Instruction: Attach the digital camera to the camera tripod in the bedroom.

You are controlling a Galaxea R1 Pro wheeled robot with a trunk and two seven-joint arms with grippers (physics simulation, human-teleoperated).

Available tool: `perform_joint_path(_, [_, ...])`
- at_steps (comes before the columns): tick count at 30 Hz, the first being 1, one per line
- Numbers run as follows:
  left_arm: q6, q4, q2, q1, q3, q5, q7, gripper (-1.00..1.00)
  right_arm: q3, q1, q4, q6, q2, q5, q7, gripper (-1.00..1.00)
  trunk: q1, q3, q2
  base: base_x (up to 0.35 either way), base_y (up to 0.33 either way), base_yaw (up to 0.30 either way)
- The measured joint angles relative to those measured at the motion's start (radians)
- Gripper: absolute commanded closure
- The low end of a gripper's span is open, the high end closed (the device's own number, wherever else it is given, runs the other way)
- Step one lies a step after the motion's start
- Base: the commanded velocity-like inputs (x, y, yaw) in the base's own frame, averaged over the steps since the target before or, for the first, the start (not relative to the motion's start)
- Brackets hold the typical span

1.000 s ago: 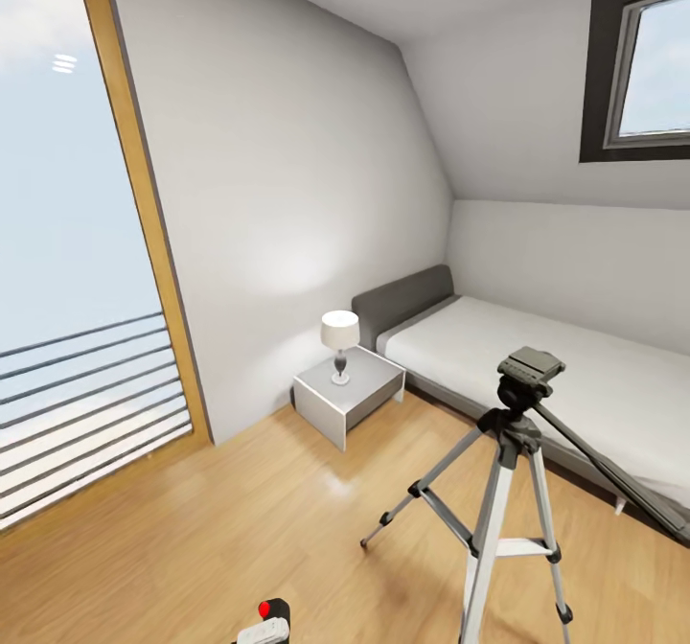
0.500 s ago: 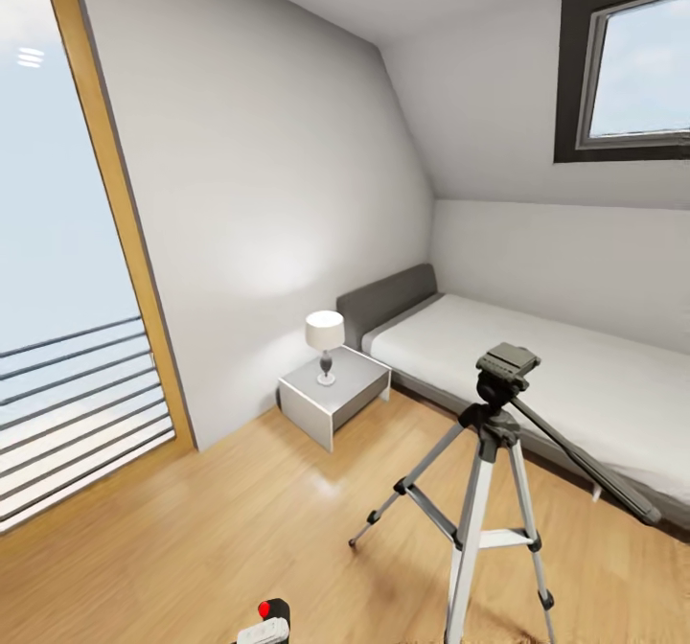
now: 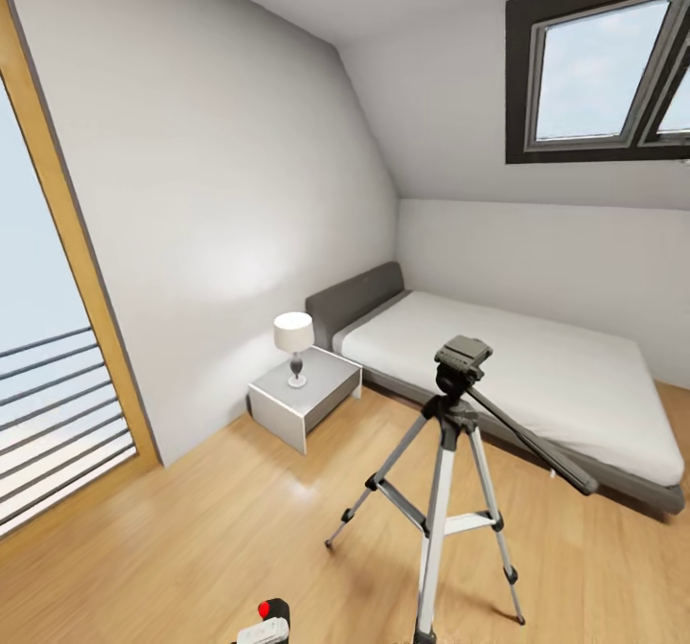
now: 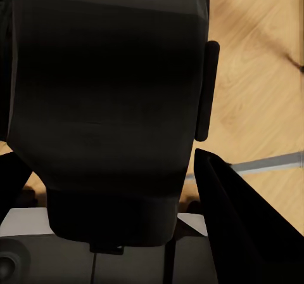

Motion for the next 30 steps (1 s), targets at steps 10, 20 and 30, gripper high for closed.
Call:
perform_joint_path(10, [0.0,0.0,0.0,0.0,0.0,0.0,0.0,1.0,0.0,0.0,0.0,0.0,-0.001,0.0,0.0,-1.0,0.0,0.0,0.0,0.0,0.0,-0.239])
perform_joint_path(20, [0.0,0.001,0.004,0.0,0.002,0.0,0.001,1.0,0.0,0.0,0.0,0.0,-0.001,0.0,0.0,-1.0,0.0,0.0,0.0,0.0,0.0,-0.166])
perform_joint_path(30, [0.001,0.014,0.05,0.0,0.006,0.002,0.01,1.0,-0.001,0.0,0.0,0.0,-0.001,0.0,-0.001,-1.0,0.0,0.0,0.0,0.0,0.0,-0.019])
